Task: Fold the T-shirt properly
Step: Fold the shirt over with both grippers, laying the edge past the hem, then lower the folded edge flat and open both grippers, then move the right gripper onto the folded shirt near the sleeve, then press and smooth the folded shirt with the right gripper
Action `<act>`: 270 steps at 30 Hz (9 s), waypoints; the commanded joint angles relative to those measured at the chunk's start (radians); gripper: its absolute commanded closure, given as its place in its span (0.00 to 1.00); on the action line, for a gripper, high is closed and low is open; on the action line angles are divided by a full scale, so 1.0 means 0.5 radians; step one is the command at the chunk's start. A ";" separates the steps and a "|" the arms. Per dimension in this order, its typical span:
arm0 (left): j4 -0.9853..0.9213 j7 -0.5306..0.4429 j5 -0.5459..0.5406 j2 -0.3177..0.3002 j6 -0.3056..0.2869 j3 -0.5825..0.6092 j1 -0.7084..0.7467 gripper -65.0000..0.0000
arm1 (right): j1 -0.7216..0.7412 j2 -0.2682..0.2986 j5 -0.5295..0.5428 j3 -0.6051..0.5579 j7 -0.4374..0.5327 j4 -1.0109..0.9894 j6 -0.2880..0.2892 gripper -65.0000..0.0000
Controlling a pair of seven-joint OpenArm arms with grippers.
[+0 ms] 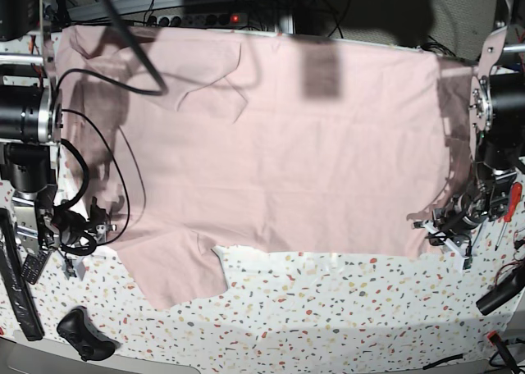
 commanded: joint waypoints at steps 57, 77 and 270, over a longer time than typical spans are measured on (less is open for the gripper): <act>1.482 0.341 -0.462 -0.145 0.125 -0.353 0.651 1.00 | -0.640 0.050 0.075 0.198 0.127 1.163 0.275 1.00; 1.631 0.690 -0.932 -0.241 -0.175 -0.403 0.828 1.00 | -1.514 0.040 0.237 1.019 0.044 2.168 0.336 1.00; 2.344 0.864 -0.472 -0.260 -0.082 -0.735 1.475 0.61 | -2.328 -0.498 0.439 0.465 -0.732 3.247 0.292 0.75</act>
